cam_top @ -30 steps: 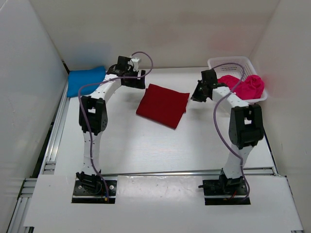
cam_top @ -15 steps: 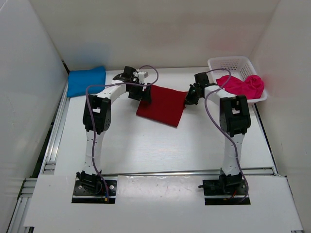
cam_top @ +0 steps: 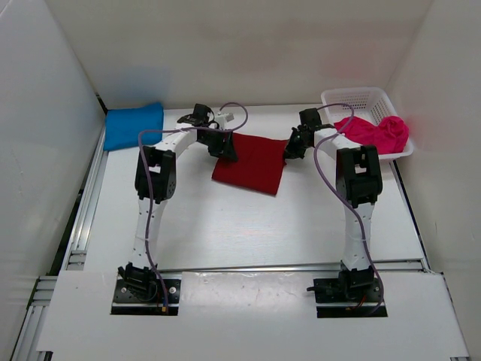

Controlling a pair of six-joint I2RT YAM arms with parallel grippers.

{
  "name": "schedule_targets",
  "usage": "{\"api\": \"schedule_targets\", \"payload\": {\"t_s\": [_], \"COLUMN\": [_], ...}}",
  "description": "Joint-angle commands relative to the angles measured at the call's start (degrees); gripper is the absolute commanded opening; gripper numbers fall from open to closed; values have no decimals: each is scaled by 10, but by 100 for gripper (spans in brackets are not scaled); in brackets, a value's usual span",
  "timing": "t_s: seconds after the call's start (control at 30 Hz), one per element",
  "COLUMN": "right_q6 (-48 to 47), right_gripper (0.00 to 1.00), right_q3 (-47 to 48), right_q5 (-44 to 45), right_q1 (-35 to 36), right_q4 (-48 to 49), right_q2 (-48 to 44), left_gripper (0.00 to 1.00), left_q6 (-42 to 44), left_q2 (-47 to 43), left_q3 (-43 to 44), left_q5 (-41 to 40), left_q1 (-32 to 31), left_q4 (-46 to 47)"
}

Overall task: Fold and stack the t-shirts
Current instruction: Put the neatly folded tshirt into the corner of the board with the left arm

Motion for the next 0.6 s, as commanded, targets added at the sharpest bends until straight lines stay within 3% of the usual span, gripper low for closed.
{"api": "schedule_targets", "payload": {"t_s": [0.0,0.07,0.1,0.2,0.3,0.33,0.53,0.57], "right_q6": [-2,-2,-7,-12,-19,-25,-45,-50], "right_gripper": [0,0,0,0,0,0,1,1], "right_q3": [-9,-14,-15,-26,-32,-40,-95,-101], "right_q5": [-13,-13,-13,-13,-25,-25,-14,-14], "right_q1": [0,0,0,0,0,0,0,0], "right_q4": [-1,-1,-1,4,4,4,4,4], "right_q2": [2,-3,-8,-26,-55,-65,-158,-173], "left_gripper": [51,32,12,10,10,10,10,10], "left_q6": [2,2,2,2,2,2,2,2], "left_q2": [69,69,63,36,-12,-27,-94,-94], "left_q3": [0,11,11,16,27,27,41,41], "left_q5": [78,84,75,53,-39,-115,-357,-426], "left_q1": [-6,-6,-1,24,53,59,66,66], "left_q4": [-77,-72,-72,-72,-78,-78,-76,-65]}}
